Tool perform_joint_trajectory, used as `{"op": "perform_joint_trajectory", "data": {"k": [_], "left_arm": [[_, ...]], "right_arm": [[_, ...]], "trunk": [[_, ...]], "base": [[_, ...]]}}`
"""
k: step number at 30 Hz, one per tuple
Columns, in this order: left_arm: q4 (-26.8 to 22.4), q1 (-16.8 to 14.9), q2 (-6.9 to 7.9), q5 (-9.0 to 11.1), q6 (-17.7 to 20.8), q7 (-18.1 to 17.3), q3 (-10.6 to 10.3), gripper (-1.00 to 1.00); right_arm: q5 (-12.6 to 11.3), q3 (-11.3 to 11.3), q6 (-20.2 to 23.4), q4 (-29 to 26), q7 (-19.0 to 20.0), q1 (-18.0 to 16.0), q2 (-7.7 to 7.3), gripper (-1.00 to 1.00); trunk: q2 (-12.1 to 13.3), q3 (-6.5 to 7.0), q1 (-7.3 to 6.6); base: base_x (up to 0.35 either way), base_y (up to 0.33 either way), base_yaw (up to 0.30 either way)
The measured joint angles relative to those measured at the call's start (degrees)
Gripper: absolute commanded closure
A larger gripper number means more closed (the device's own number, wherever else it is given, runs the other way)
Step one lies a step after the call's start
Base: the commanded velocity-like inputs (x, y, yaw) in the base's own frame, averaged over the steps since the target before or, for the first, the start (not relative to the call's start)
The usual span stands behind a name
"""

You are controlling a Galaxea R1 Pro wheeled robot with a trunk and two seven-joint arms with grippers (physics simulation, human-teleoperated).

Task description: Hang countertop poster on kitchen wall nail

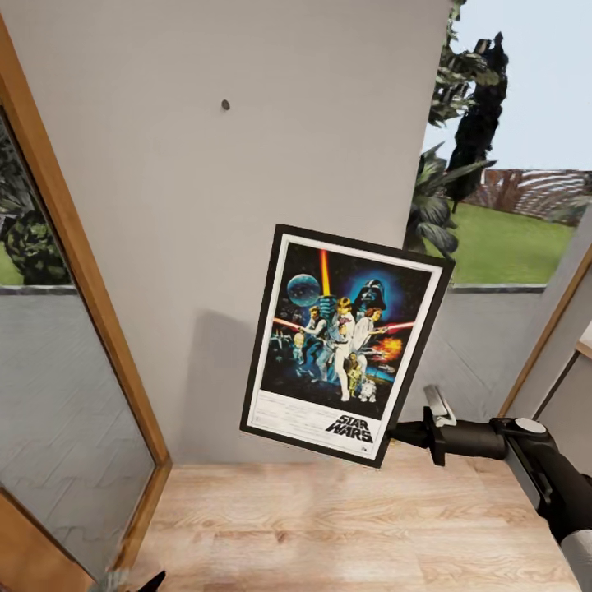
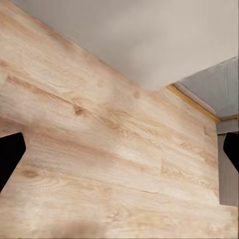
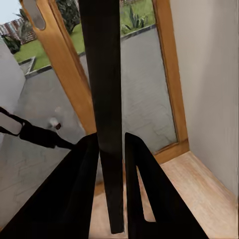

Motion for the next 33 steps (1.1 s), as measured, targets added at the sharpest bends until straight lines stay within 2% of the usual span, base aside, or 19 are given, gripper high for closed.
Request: {"op": "perform_joint_trajectory", "data": {"k": [5,9,11,12,13,15,16,17,18,19,20,22,25,29,33], "left_arm": [[1.8,-0.3,-0.05,0.0,-0.6,-0.3,0.3,-1.00],[2.2,-0.3,-0.09,0.0,-0.8,-0.4,0.3,-1.00],[2.3,-0.3,-0.15,-0.1,-0.8,-0.4,0.3,-1.00],[2.4,-0.3,-0.17,-0.1,-0.8,-0.5,0.3,-1.00],[2.4,-0.3,-0.31,-0.1,-0.9,-0.5,0.3,-1.00],[2.4,-0.3,-0.34,-0.1,-0.9,-0.5,0.3,-1.00],[2.4,-0.3,-0.36,-0.1,-0.9,-0.5,0.3,-1.00],[2.4,-0.3,-0.38,-0.1,-0.9,-0.5,0.3,-1.00],[2.4,-0.3,-0.39,-0.1,-0.9,-0.5,0.3,-1.00],[2.4,-0.3,-0.39,-0.1,-0.9,-0.5,0.3,-1.00],[2.4,-0.3,-0.41,-0.2,-0.9,-0.5,0.3,-1.00],[2.4,-0.3,-0.40,-0.2,-0.9,-0.5,0.3,-1.00],[2.4,-0.3,-0.39,-0.1,-0.9,-0.5,0.3,-1.00],[2.4,-0.3,-0.38,-0.1,-0.9,-0.5,0.3,-1.00],[2.4,-0.3,-0.38,-0.1,-0.9,-0.5,0.3,-1.00]], "right_arm": [[0.0,0.1,4.4,-4.9,-3.9,-0.3,1.03,1.00],[0.1,0.1,7.7,-8.5,-5.3,-0.4,1.63,1.00],[0.2,0.1,10.9,-11.6,-5.9,-1.6,2.08,1.00],[0.3,0.1,12.7,-12.5,-6.2,-2.7,2.22,1.00],[0.4,0.2,15.8,-13.6,-6.4,-5.1,2.46,1.00],[0.5,0.7,17.4,-13.9,-6.5,-6.9,2.73,1.00],[0.6,1.5,18.7,-14.0,-6.5,-8.5,3.08,1.00],[1.4,4.0,22.7,-14.2,-6.5,-12.9,3.76,1.00],[2.1,4.9,25.0,-14.2,-6.5,-15.3,3.90,1.00],[2.6,5.3,26.3,-14.2,-6.5,-16.4,3.96,1.00],[3.9,6.5,29.6,-14.1,-6.5,-19.3,4.10,1.00],[4.8,7.3,31.6,-14.1,-6.5,-21.4,4.17,1.00],[6.1,9.3,35.2,-14.0,-6.4,-25.6,5.20,1.00],[6.6,11.4,37.4,-13.7,-6.5,-28.4,6.07,1.00],[6.8,14.6,39.7,-12.8,-8.7,-31.9,6.61,1.00]], "trunk": [[0.0,0.01,0.00],[0.0,0.01,0.00],[0.0,0.02,0.00],[0.0,0.02,0.00],[0.0,0.03,0.01],[0.0,0.02,0.00],[0.0,0.02,0.00],[0.0,0.02,0.01],[0.0,0.02,0.00],[0.0,0.02,0.00],[0.0,0.03,0.01],[0.0,0.02,0.00],[0.0,0.02,0.00],[0.0,0.02,0.00],[0.0,0.02,0.00]], "base": [[0.000,0.000,0.000],[0.000,0.000,0.000],[0.000,0.000,0.000],[0.000,0.000,0.000],[0.000,0.000,0.000],[0.000,0.000,0.000],[0.000,0.000,0.000],[0.000,0.000,0.000],[0.000,0.000,0.000],[0.000,0.000,0.000],[0.000,0.000,0.000],[0.000,0.000,0.000],[0.000,0.000,0.000],[0.000,0.000,0.000],[0.000,0.000,0.000]]}}
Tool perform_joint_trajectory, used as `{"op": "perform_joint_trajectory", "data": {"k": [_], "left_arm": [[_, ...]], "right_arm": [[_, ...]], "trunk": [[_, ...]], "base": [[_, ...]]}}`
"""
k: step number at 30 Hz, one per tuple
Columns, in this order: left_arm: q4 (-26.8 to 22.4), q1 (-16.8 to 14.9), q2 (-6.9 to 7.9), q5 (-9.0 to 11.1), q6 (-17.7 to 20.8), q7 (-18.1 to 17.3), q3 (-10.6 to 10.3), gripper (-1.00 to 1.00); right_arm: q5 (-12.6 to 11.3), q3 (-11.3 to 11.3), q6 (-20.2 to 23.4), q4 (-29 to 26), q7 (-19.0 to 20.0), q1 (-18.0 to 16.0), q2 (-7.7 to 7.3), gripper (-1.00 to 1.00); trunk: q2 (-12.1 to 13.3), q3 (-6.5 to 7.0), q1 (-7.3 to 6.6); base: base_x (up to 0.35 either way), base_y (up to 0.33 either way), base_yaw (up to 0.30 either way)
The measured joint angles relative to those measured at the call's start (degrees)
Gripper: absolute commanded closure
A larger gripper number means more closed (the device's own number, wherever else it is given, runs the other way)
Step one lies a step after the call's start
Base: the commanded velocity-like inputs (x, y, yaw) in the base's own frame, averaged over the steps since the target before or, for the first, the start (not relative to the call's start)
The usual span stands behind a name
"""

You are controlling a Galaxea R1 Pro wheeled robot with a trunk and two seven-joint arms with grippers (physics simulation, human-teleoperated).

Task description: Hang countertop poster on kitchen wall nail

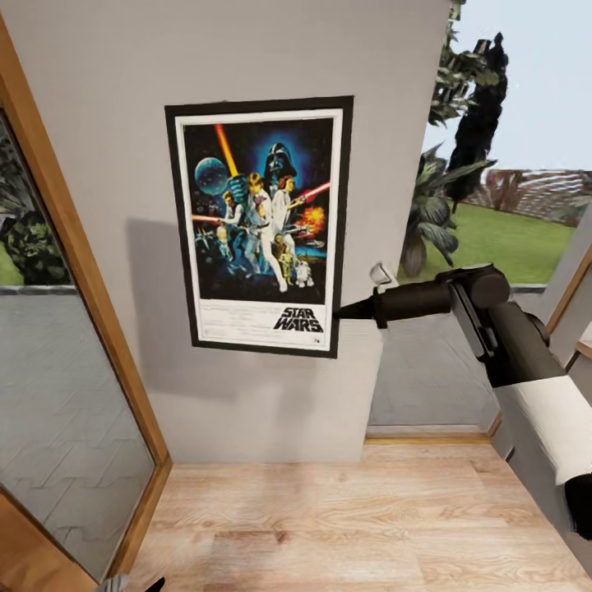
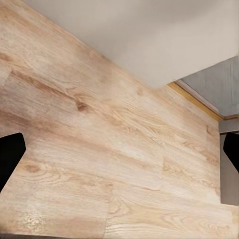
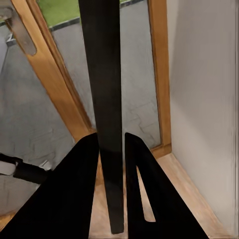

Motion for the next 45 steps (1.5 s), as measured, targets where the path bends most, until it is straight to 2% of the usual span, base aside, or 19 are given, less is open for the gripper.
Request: {"op": "perform_joint_trajectory", "data": {"k": [8,19,24,45], "left_arm": [[0.0,0.0,0.05,0.0,0.0,-0.1,0.0,-1.00],[0.0,0.0,0.08,0.0,-0.1,-0.2,0.0,-1.00],[-0.1,0.0,0.09,0.0,-0.1,-0.3,0.1,-1.00],[-0.1,0.0,0.09,0.0,-0.1,-0.4,0.0,-1.00]], "right_arm": [[0.0,1.7,1.8,0.8,-1.5,-2.3,1.13,1.00],[0.0,1.8,1.9,0.5,-1.6,-2.7,1.83,1.00],[-0.1,1.8,1.9,0.3,-1.5,-4.3,2.44,1.00],[-0.1,1.6,1.6,-0.1,-1.3,-4.6,2.48,1.00]], "trunk": [[0.0,0.00,0.00],[0.0,0.00,0.00],[0.0,0.00,0.00],[0.0,0.00,0.00]], "base": [[0.000,0.000,0.000],[0.000,0.000,0.000],[0.000,0.000,0.000],[0.000,0.000,0.000]]}}
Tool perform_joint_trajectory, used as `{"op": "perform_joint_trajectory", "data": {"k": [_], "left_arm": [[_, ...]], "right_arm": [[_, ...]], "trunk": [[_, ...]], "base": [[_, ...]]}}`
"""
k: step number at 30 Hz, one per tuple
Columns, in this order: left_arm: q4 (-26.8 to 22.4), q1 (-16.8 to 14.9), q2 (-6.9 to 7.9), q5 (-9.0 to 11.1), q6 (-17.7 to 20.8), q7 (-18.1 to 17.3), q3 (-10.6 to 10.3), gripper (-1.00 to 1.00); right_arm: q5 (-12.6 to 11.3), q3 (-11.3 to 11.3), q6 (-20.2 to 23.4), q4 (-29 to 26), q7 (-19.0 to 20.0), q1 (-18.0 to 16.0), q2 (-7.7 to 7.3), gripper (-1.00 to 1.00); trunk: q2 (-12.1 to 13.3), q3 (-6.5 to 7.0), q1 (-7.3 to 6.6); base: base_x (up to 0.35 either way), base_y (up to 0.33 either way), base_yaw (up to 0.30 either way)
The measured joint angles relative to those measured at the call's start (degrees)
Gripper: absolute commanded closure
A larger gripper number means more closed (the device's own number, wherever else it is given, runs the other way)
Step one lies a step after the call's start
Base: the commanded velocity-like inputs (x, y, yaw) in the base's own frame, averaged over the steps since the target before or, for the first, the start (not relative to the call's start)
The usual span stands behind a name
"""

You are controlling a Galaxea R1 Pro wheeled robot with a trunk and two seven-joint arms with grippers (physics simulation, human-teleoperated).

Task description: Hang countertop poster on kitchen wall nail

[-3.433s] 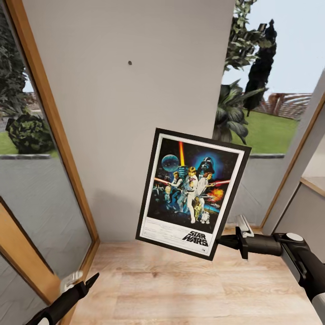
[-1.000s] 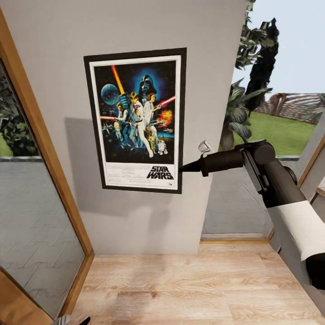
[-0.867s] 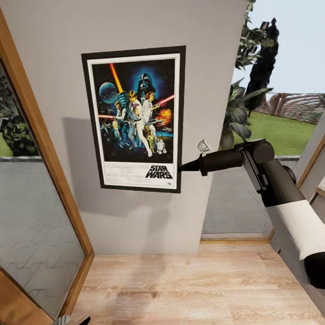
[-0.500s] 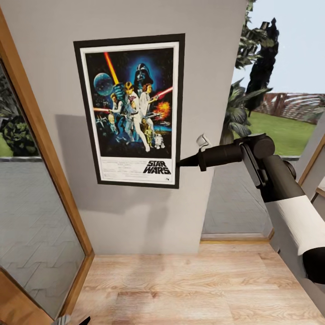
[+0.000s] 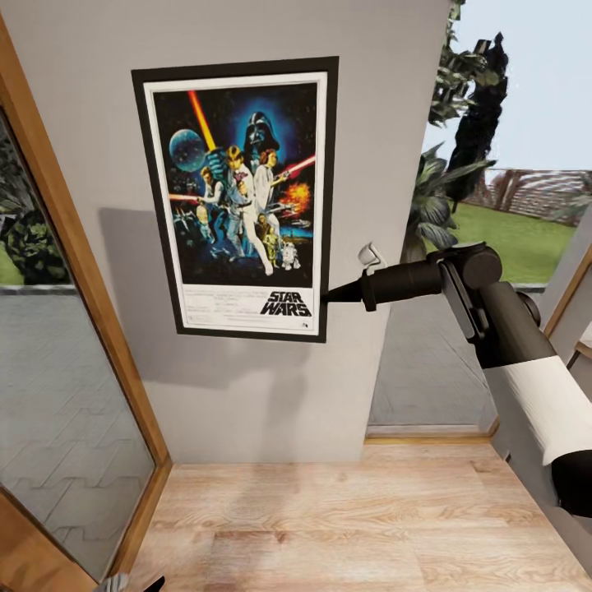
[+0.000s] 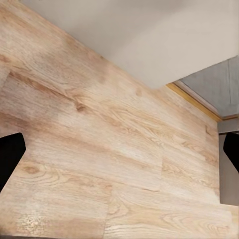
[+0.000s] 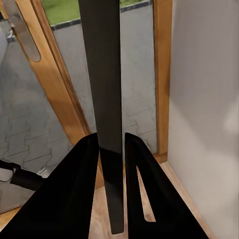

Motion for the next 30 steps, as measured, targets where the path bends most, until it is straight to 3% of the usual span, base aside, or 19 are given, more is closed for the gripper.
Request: {"op": "perform_joint_trajectory", "data": {"k": [13,30], "left_arm": [[0.0,0.0,0.03,0.0,0.0,0.0,0.1,-1.00],[0.0,0.0,0.09,0.0,0.0,0.0,0.0,-1.00]], "right_arm": [[0.0,-0.1,-0.1,-0.1,-0.1,0.0,0.00,1.00],[0.0,-0.3,-0.1,-0.1,-0.1,0.0,0.00,1.00]], "trunk": [[0.0,0.00,-0.01],[0.0,0.00,-0.03]], "base": [[0.021,0.000,0.000],[0.302,0.000,0.000]]}}
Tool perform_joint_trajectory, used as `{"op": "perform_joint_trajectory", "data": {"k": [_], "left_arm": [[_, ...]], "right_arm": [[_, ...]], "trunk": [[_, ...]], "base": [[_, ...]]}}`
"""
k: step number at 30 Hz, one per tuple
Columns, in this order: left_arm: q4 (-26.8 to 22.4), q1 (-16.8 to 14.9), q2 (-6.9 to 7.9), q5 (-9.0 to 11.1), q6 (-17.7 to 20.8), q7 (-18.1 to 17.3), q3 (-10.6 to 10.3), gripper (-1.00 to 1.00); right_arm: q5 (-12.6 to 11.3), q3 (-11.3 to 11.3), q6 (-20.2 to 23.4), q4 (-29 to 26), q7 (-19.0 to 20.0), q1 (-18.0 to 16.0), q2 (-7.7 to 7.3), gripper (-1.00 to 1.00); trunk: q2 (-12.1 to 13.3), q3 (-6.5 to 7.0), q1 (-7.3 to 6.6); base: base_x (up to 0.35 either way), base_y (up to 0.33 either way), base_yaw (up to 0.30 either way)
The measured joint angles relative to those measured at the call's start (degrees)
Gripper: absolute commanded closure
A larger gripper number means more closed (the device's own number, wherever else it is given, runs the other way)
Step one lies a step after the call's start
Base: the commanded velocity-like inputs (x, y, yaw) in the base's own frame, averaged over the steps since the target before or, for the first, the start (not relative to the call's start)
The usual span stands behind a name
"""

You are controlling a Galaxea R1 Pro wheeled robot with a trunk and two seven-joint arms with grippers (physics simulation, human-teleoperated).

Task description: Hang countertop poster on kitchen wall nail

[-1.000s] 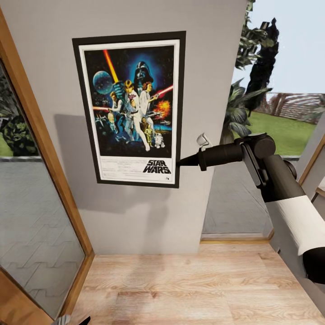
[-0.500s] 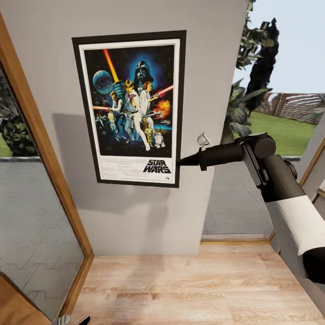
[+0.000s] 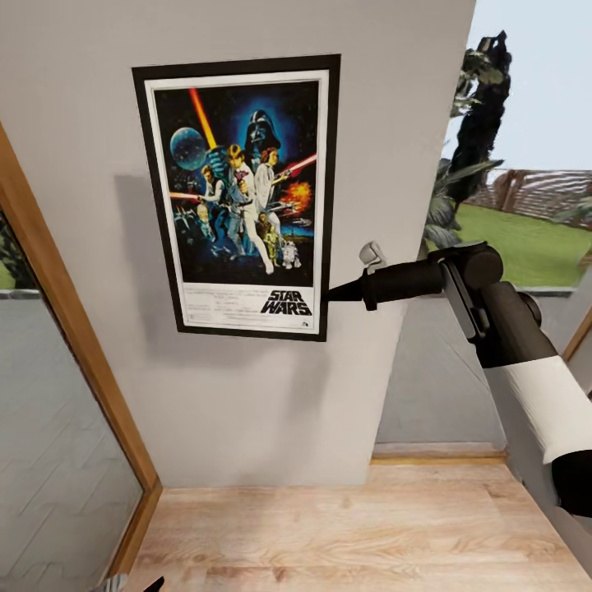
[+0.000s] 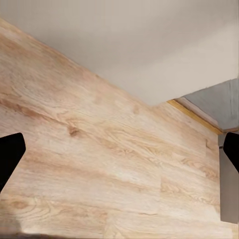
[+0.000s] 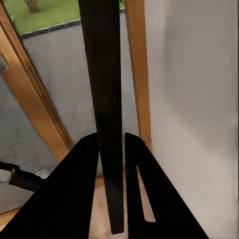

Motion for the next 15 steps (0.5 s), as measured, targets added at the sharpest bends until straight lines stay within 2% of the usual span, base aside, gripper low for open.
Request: {"op": "perform_joint_trajectory", "data": {"k": [15], "left_arm": [[0.0,0.0,0.00,0.0,0.0,0.0,0.0,-1.00]], "right_arm": [[-0.1,0.0,0.0,0.0,0.0,0.0,0.00,1.00]], "trunk": [[0.0,0.00,0.00]], "base": [[0.333,0.000,0.000]]}}
